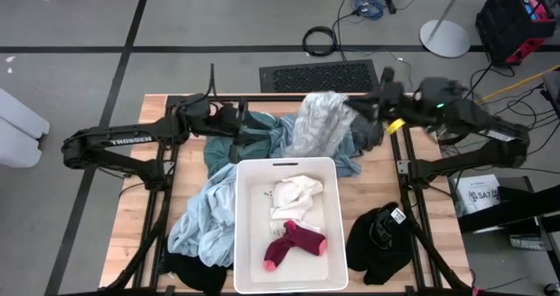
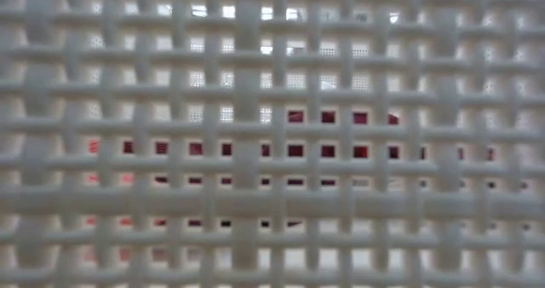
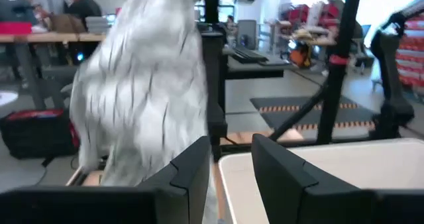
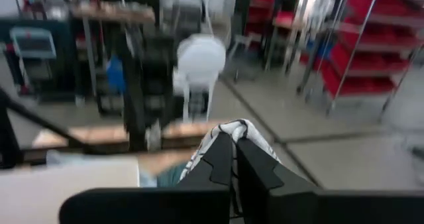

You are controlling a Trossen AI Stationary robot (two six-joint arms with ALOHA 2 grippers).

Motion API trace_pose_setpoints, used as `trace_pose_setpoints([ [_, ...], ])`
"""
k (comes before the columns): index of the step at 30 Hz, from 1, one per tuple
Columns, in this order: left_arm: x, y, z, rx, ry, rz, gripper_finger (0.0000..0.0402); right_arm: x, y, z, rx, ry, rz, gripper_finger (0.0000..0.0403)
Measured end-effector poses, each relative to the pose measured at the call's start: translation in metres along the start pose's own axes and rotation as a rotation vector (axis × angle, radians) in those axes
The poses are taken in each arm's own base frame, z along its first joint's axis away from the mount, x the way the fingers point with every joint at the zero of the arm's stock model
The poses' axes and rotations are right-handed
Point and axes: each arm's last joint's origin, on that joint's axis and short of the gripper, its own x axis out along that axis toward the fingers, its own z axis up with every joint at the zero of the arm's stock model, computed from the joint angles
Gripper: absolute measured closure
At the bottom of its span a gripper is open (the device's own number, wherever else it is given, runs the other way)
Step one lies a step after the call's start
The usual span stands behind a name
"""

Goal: Sort clothes
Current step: Put the white polo shirt into the white laundry bin

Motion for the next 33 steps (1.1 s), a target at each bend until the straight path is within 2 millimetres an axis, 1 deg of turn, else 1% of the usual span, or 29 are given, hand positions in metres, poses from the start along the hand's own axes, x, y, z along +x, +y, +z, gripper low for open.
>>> trace_pose_setpoints([
  [3, 0.011, 0.003, -0.008, -0.009, 0.004, 0.01, 0.0279, -0.006, -0.003, 0.02, -0.007, -0.072, -0.005, 0.0403],
  [6, 0.023, 0.005, -0.014, -0.016, -0.023, 0.0, 0.0279, -0.006, -0.003, 0.03, -0.008, -0.106, -0.008, 0.0403],
  [12, 0.042, 0.005, -0.021, 0.023, -0.121, -0.02, 0.0279, 0.007, -0.001, 0.04, -0.022, -0.12, -0.004, 0.0403],
  [15, 0.048, 0.004, -0.024, 0.05, -0.142, -0.026, 0.0271, 0.015, 0.0, 0.038, -0.023, -0.098, -0.002, 0.0403],
  [19, 0.053, 0.003, -0.029, 0.031, -0.133, -0.003, 0.0243, 0.024, 0.002, 0.035, -0.027, -0.073, 0.0, 0.0403],
  [25, 0.068, 0.002, -0.047, -0.063, -0.09, 0.038, 0.018, 0.027, 0.003, 0.04, -0.026, -0.128, 0.012, 0.0403],
  [29, 0.077, 0.005, -0.045, -0.051, -0.125, 0.099, 0.0139, 0.027, 0.005, 0.045, -0.024, -0.187, 0.072, 0.0403],
  [33, 0.087, 0.007, -0.042, -0.044, -0.134, 0.189, 0.0112, 0.028, 0.006, 0.048, -0.014, -0.224, 0.125, 0.0403],
])
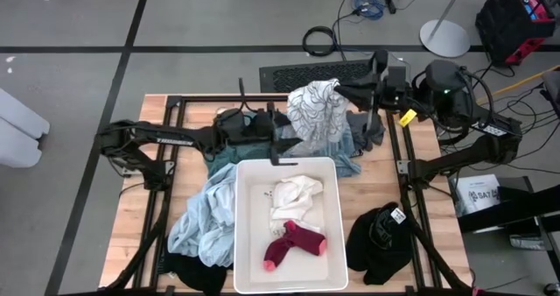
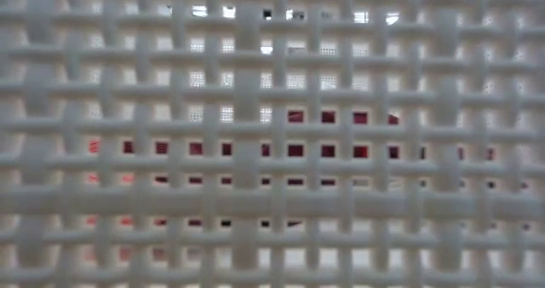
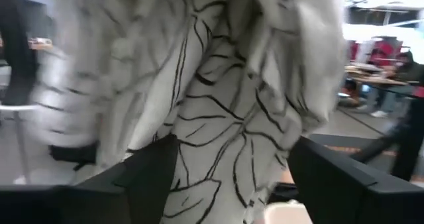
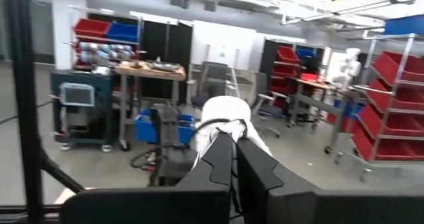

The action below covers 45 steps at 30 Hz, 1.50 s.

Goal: Sort clothes
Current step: Put the white polo shirt into the white laundry bin

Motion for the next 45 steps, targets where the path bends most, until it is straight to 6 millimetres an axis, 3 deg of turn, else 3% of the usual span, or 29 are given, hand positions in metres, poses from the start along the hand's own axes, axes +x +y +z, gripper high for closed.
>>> trace_pose_setpoints([
  [6, 0.023, -0.004, 0.009, 0.012, -0.035, -0.011, 0.0106, 0.007, 0.001, 0.0, 0.01, -0.025, 0.016, 0.0403],
  [9, 0.032, -0.007, 0.013, 0.013, -0.051, -0.02, 0.0128, 0.011, 0.001, -0.003, 0.009, -0.014, 0.017, 0.0403],
  [12, 0.036, -0.008, 0.02, 0.014, -0.043, -0.023, 0.0186, 0.013, 0.002, -0.005, 0.011, -0.003, 0.018, 0.0403],
  [17, 0.036, -0.011, 0.026, 0.021, -0.051, -0.075, 0.0351, 0.012, 0.001, -0.003, 0.009, -0.014, 0.018, 0.0403],
  [19, 0.034, -0.012, 0.035, 0.043, -0.078, -0.103, 0.0384, 0.012, 0.002, 0.0, -0.011, -0.044, 0.04, 0.0403],
  [26, 0.014, -0.025, 0.089, 0.139, -0.229, -0.142, 0.0391, 0.007, 0.004, 0.019, -0.077, -0.261, 0.176, 0.0403],
  [30, -0.009, -0.036, 0.125, 0.154, -0.335, -0.172, 0.0391, 0.007, 0.005, 0.019, -0.07, -0.262, 0.203, 0.0403],
  [37, -0.046, -0.044, 0.167, 0.168, -0.464, -0.203, 0.0392, 0.012, 0.007, -0.002, -0.011, -0.046, 0.237, 0.0391],
  [45, -0.067, -0.045, 0.213, 0.176, -0.6, -0.192, 0.0392, 0.0, -0.002, -0.033, 0.076, 0.35, 0.218, 0.0304],
])
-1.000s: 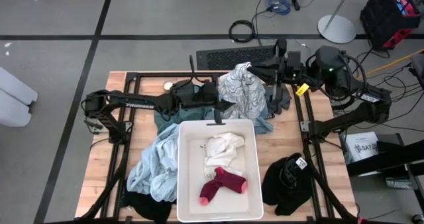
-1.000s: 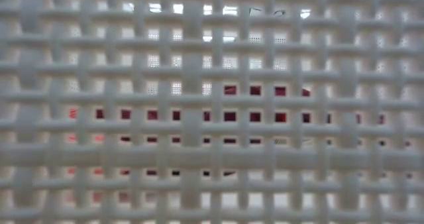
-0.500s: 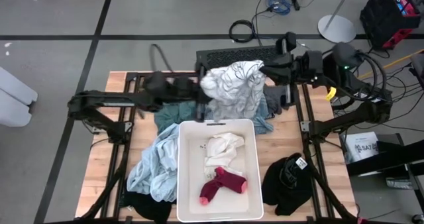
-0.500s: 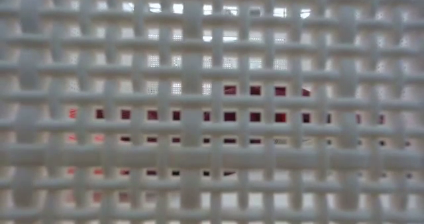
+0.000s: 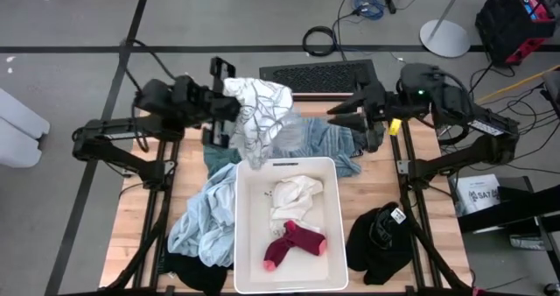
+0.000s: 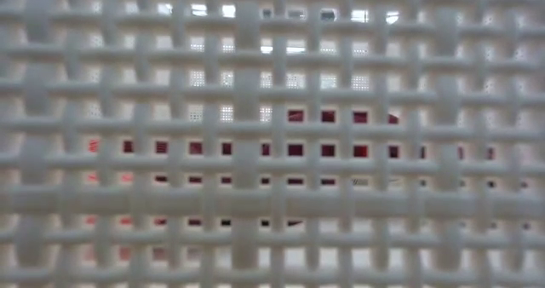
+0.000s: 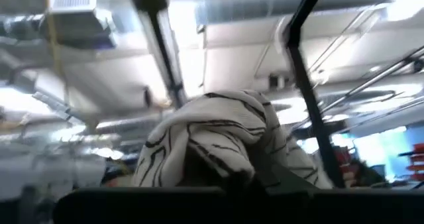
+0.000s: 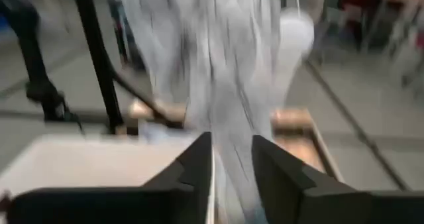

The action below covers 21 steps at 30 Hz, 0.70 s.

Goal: Sort clothes
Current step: Put the white polo shirt into the white laundry bin

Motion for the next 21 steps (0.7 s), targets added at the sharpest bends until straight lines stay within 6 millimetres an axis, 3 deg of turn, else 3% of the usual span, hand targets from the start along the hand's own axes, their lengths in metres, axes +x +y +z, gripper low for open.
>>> trace_pose_setpoints([
  [4, 0.009, 0.003, 0.024, -0.005, -0.02, -0.014, 0.0392, -0.011, -0.005, -0.011, 0.053, 0.127, -0.091, 0.0258],
  [9, 0.015, -0.002, 0.033, -0.186, 0.006, -0.051, 0.0392, -0.024, -0.009, -0.018, 0.142, 0.197, -0.281, 0.0232],
  [21, 0.023, -0.057, 0.033, -0.396, 0.062, -0.229, 0.0392, -0.026, -0.01, -0.021, 0.123, 0.228, -0.331, 0.0238],
])
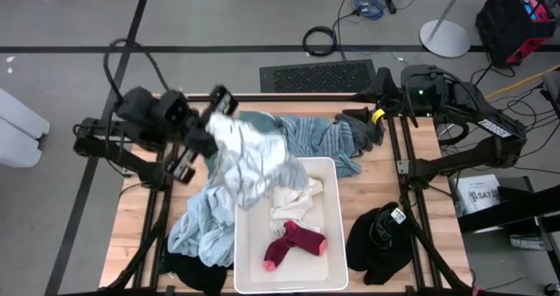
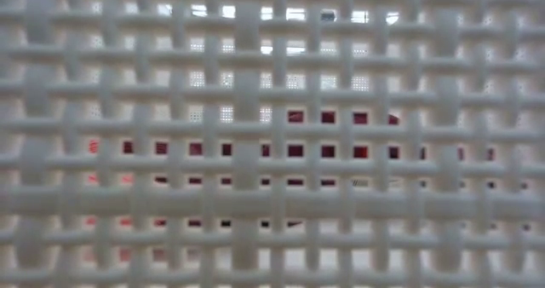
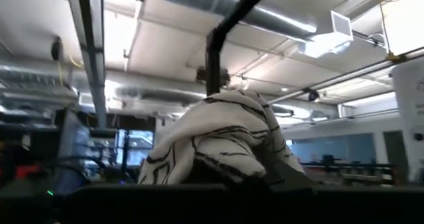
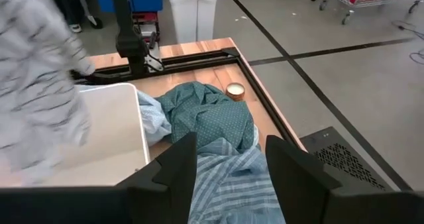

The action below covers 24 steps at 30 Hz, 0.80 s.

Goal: Sort clothes
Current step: Put the white polo shirt into the white laundry bin

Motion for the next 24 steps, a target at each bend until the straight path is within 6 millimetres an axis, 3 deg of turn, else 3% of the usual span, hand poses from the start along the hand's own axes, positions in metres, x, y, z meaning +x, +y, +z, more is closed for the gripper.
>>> trace_pose_setpoints([
  [8, 0.016, -0.031, -0.036, -0.062, 0.147, 0.013, 0.0392, 0.0, 0.0, 0.001, -0.026, -0.014, 0.0, 0.0238],
  [14, 0.018, -0.052, -0.066, -0.008, 0.354, 0.201, 0.0392, 0.0, 0.0, 0.001, -0.021, -0.012, 0.003, 0.0238],
  [19, 0.009, -0.056, -0.114, -0.027, 0.54, 0.384, 0.0392, 0.0, 0.0, 0.001, -0.02, -0.011, 0.005, 0.0238],
  [24, -0.011, -0.047, -0.159, -0.12, 0.679, 0.499, 0.0392, 0.0, 0.0, 0.001, -0.015, -0.007, 0.006, 0.0238],
])
